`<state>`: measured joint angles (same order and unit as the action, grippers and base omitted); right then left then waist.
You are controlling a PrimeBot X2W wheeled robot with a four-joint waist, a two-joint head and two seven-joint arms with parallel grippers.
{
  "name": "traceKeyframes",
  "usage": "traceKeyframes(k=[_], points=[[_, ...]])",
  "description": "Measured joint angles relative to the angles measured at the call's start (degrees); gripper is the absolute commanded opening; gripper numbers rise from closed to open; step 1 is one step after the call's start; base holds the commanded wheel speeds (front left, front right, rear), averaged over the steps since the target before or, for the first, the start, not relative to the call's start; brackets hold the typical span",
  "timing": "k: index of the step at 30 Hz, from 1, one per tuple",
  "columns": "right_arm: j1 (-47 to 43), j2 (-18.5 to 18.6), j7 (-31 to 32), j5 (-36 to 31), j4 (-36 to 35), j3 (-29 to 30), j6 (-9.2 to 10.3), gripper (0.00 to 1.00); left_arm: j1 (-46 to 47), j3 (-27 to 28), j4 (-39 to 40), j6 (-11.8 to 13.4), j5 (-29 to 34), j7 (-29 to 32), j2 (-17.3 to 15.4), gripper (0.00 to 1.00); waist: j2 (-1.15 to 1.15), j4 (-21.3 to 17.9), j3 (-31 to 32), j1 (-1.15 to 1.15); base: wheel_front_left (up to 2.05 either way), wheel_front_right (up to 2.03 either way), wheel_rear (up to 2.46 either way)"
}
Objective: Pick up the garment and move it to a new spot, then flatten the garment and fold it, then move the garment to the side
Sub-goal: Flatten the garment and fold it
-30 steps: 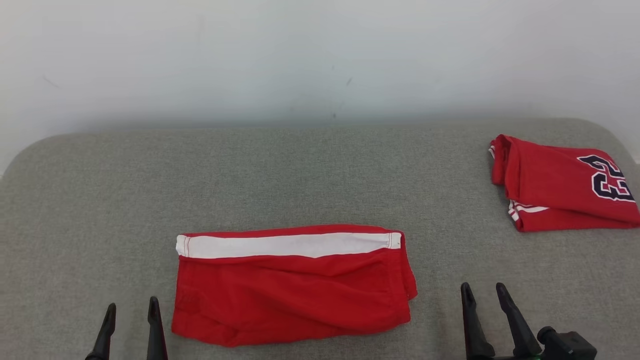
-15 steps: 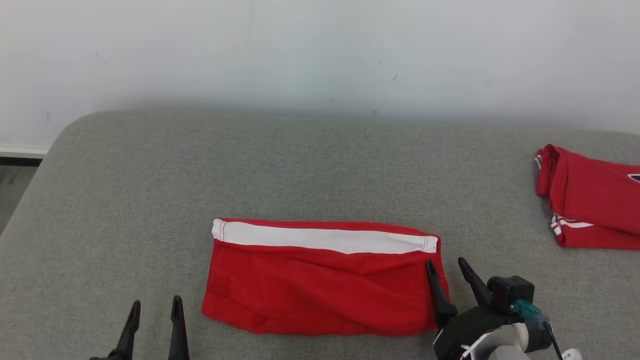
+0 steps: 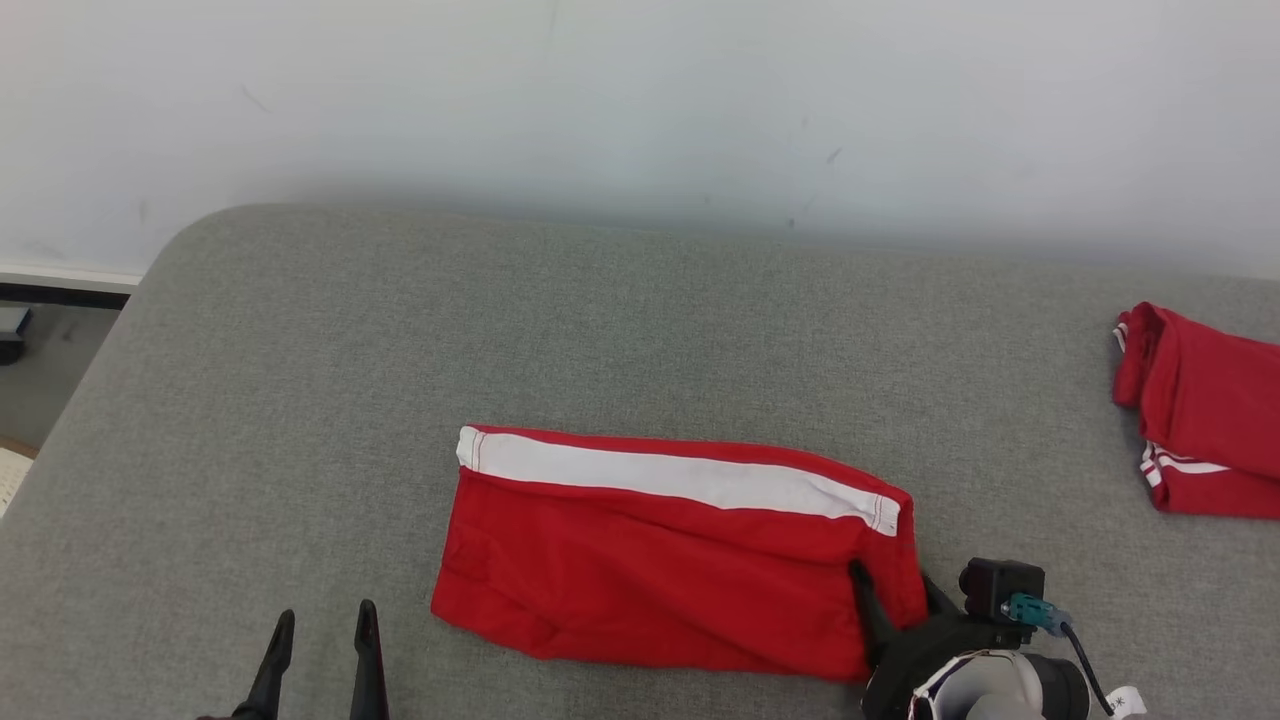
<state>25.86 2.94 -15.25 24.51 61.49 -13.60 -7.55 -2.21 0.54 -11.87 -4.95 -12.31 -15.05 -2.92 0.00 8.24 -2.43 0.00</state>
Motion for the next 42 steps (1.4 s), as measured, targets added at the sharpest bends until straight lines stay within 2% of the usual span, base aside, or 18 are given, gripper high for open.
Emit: traceKeyframes(k=[1,2,6,11,18,23,31,42], points=[[0.29,0.07,0.00,0.89,0.48,-0.68,0.00,0.15,0.03,-0.01,-0.16,0.00,0.10,0.00,0.00,1.00,0.00,0.07,0.01,0.00,0.00,0.00,0.00],[0.87,0.08,-0.02,3.46,1.51,-1.85,0.00,0.00,0.03,-0.09,-0.42,0.00,0.15,0.00,-0.01,1.00,0.00,0.12,0.10,0.00,0.00,0.00,0.00],[2.21,-0.10,-0.05,5.59,4.10,-2.36,-0.02,0.00,-0.05,-0.02,-1.11,-0.01,0.55,0.00,0.00,1.00,0.00,-0.19,0.39,0.00,0.00,0.00,0.00],[3.67,-0.37,0.03,6.22,7.12,0.48,-0.09,0.00,-0.40,0.02,-1.74,-0.04,0.64,0.00,0.00,1.00,0.00,-1.17,0.89,0.00,0.00,0.00,0.00],[3.53,6.05,0.11,5.12,7.93,2.61,-0.04,0.00,-1.31,-0.02,-2.03,0.09,0.27,0.00,0.00,1.00,0.00,-2.65,1.95,0.00,0.00,0.00,0.00],[3.52,8.11,0.21,5.11,7.11,1.64,-0.02,0.00,-1.44,0.03,-2.02,0.19,0.11,0.00,0.00,1.00,0.00,-3.76,2.24,0.00,0.00,0.00,0.00],[3.47,8.61,4.17,9.81,0.01,-2.34,-0.01,0.00,-1.58,0.21,-2.10,0.16,0.03,0.00,0.00,1.00,0.00,-5.08,2.29,0.00,0.00,0.00,0.00],[0.92,8.39,17.96,27.00,-18.67,-5.86,0.00,0.00,-1.55,0.14,-2.72,0.10,-0.58,0.00,-0.01,1.00,0.00,-4.39,2.68,0.00,0.00,0.00,0.00]])
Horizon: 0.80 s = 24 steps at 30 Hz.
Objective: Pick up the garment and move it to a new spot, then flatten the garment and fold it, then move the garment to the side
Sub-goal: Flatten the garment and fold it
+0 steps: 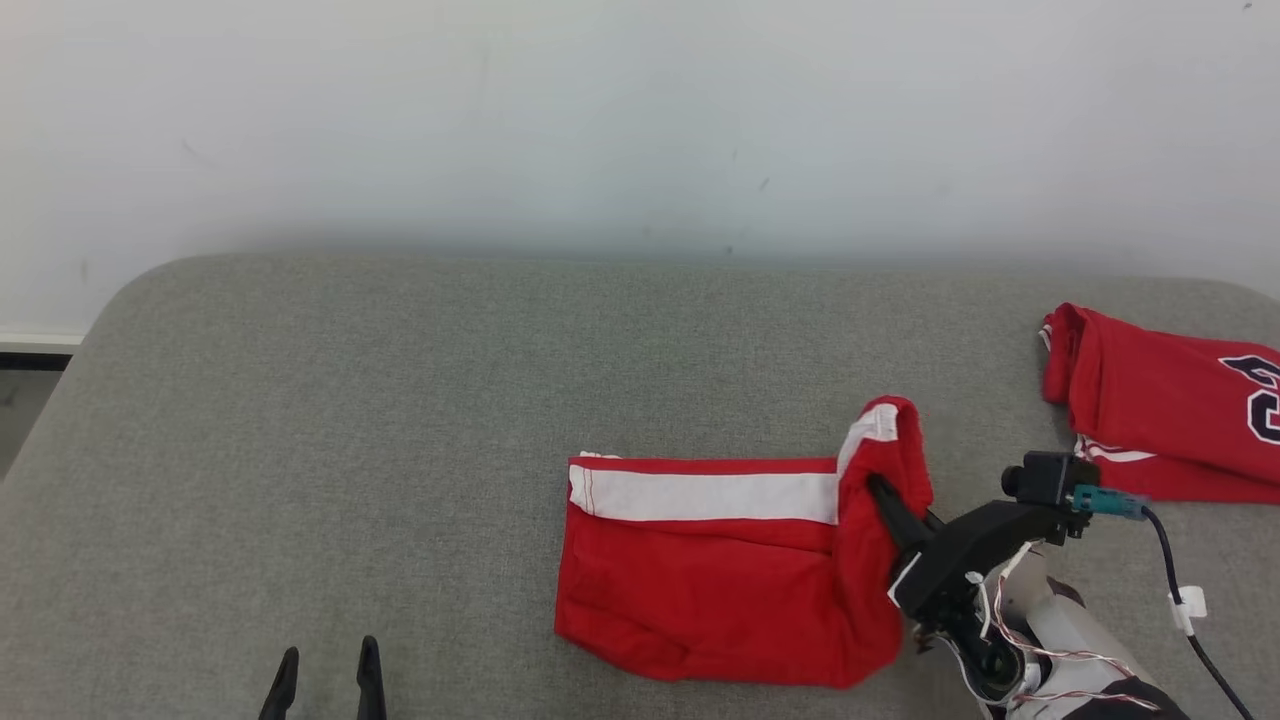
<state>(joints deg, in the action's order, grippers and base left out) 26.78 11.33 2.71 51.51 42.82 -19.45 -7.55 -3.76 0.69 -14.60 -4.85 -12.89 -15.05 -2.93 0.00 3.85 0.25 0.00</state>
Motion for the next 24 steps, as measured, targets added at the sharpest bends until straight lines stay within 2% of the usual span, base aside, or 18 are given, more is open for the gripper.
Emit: traceKeyframes(k=[4,9,14,20,24], points=[[-0.14,-1.48,4.27,4.03,-4.57,-0.35,0.00,0.00,0.01,-0.34,-0.20,0.08,-0.15,0.00,0.01,1.00,0.00,0.82,0.06,0.00,0.00,0.00,0.00],[0.36,-4.07,7.48,5.57,-6.00,-1.10,0.00,0.00,0.19,-1.02,-0.23,0.33,-0.34,0.00,0.01,1.00,0.00,1.95,-0.22,0.00,0.00,0.00,0.00],[2.94,-7.08,8.56,5.11,-3.66,-1.86,0.00,0.00,0.58,-2.40,-0.63,0.63,-0.97,0.00,0.01,1.00,0.00,3.57,-0.92,0.00,0.00,0.00,0.00],[5.63,-8.32,6.61,4.35,1.42,-3.41,0.00,0.00,1.66,-4.39,-1.10,0.97,-1.70,0.00,0.02,1.00,0.00,5.43,-1.72,0.00,0.00,0.00,0.00],[6.33,-8.36,5.50,8.64,3.93,-6.39,0.00,0.00,1.96,-5.77,-1.49,1.30,-1.93,0.00,0.05,1.00,0.00,6.70,-2.19,0.00,0.00,0.00,0.00]])
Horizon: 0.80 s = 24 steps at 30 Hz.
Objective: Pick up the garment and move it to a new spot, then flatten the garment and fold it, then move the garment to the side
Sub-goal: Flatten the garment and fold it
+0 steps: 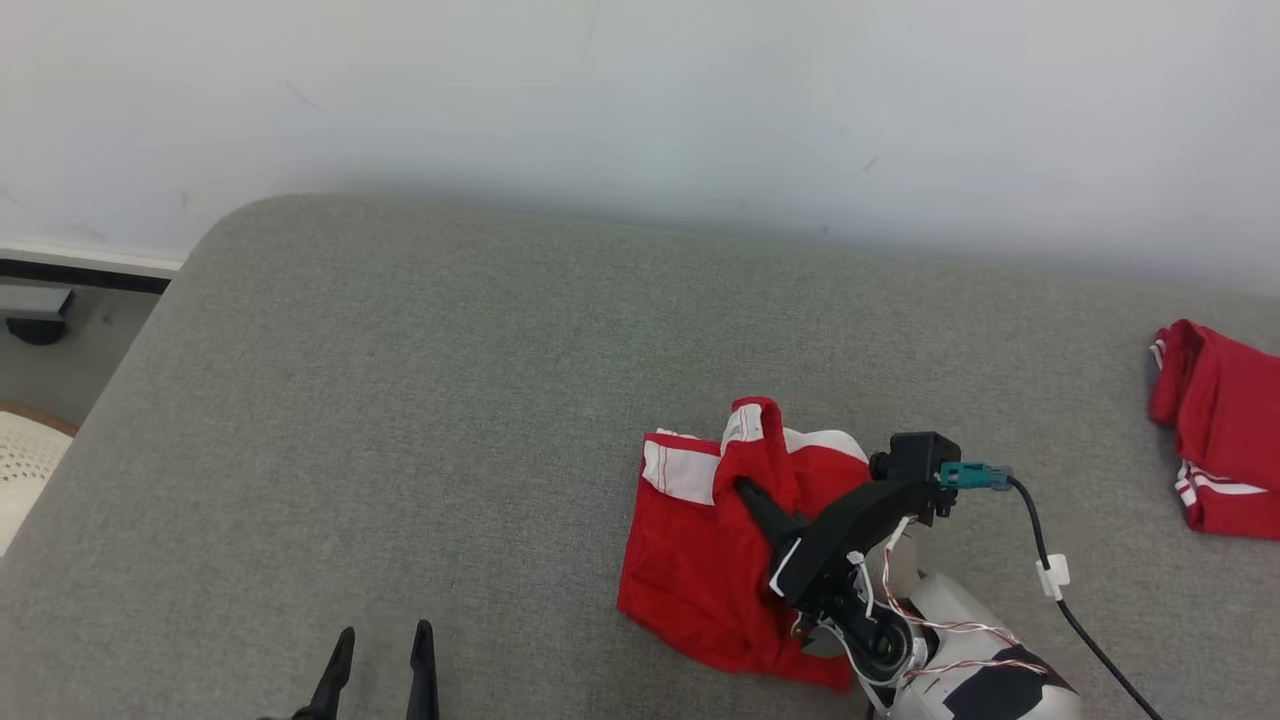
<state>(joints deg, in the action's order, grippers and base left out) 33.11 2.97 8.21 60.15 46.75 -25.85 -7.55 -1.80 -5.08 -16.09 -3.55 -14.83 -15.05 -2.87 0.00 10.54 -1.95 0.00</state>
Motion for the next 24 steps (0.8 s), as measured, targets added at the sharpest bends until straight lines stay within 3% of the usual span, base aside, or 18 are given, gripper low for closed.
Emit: traceKeyframes(k=[12,13,14,15,24], points=[[4.63,-0.04,-9.20,11.79,7.38,-13.84,0.00,0.00,1.32,-0.73,-0.25,0.48,-0.86,0.00,-0.02,1.00,0.00,1.66,-1.34,0.00,0.00,0.00,0.00],[4.98,-0.05,-9.85,12.40,8.04,-14.88,0.00,0.15,1.40,-0.77,-0.31,0.48,-0.86,0.00,-0.02,1.00,0.00,1.69,-1.31,0.00,0.00,0.00,0.00],[5.34,-0.04,-10.56,12.81,8.69,-15.92,0.00,0.46,1.48,-0.80,-0.33,0.49,-0.86,0.00,-0.02,1.00,0.00,1.71,-1.28,0.00,0.00,0.00,0.00],[5.75,-0.02,-11.11,13.46,9.06,-16.85,0.00,1.00,1.58,-0.77,-0.33,0.51,-0.88,0.00,-0.01,1.00,0.00,1.69,-1.25,0.00,0.00,0.00,0.00],[9.38,-0.07,-20.14,13.02,10.84,-22.71,0.00,1.00,0.99,0.30,-0.16,0.53,-0.89,0.00,-0.02,1.00,0.00,0.16,-0.73,0.00,0.00,0.00,0.00]])
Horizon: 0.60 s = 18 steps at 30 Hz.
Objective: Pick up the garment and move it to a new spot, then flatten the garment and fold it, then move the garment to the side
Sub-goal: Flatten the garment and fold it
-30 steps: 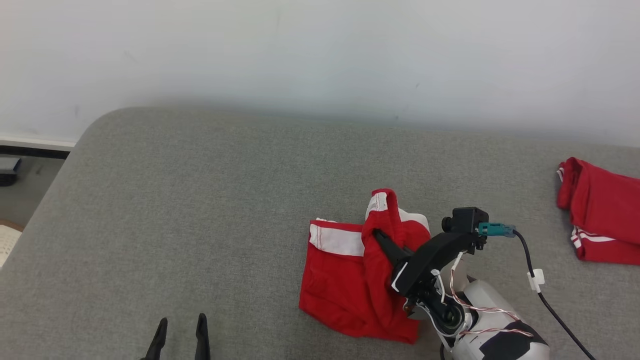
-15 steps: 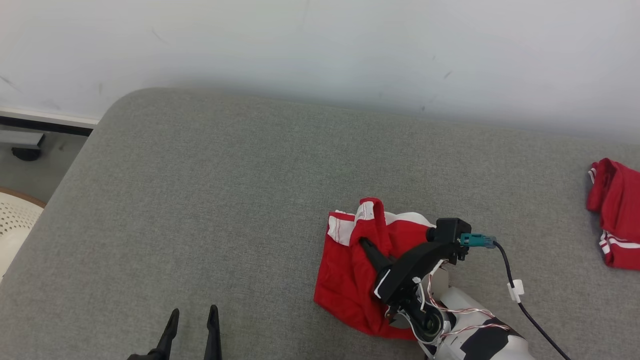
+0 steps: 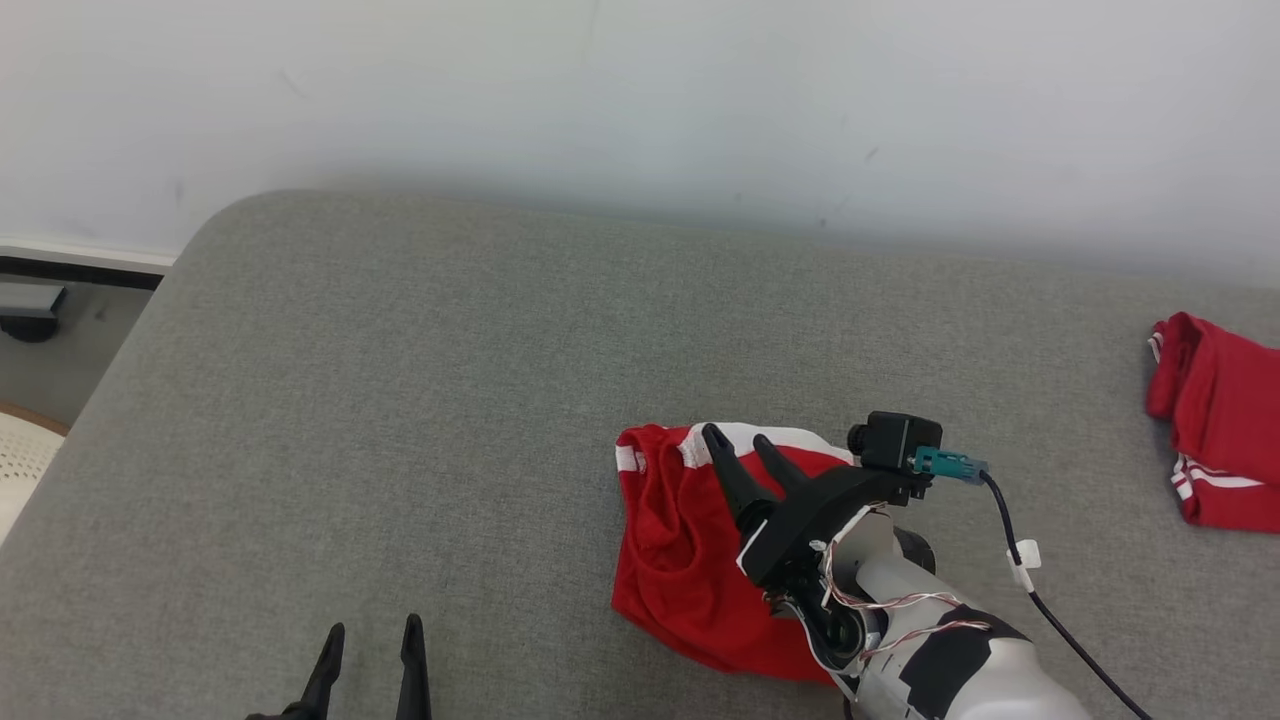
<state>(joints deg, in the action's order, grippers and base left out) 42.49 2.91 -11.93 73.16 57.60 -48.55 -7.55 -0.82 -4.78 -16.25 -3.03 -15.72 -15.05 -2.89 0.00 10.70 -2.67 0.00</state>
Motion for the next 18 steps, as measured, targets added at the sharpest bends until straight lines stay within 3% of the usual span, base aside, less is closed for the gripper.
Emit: traceKeyframes(k=[3,7,13,18], points=[[0.70,0.40,-1.94,-1.51,0.59,0.15,0.00,1.00,-0.17,0.54,0.05,0.02,0.01,0.00,0.00,1.00,0.00,-0.71,0.19,0.00,0.00,0.00,0.00],[0.97,3.93,-2.92,-4.42,-1.12,2.47,0.00,1.00,-0.30,1.34,0.27,0.05,0.45,0.00,0.00,1.00,0.00,-1.55,0.50,0.00,0.00,0.00,0.00],[-3.11,10.38,-3.21,-19.08,-10.68,17.17,0.00,1.00,-1.16,3.10,1.16,0.01,1.67,0.00,0.01,1.00,0.00,-3.16,0.86,0.00,0.00,0.00,0.00],[-13.93,9.72,-3.22,-33.16,-20.74,30.72,0.00,1.00,-1.79,4.05,2.14,-0.08,2.96,0.00,0.01,1.00,0.00,-4.47,1.36,0.00,0.00,0.00,0.00]])
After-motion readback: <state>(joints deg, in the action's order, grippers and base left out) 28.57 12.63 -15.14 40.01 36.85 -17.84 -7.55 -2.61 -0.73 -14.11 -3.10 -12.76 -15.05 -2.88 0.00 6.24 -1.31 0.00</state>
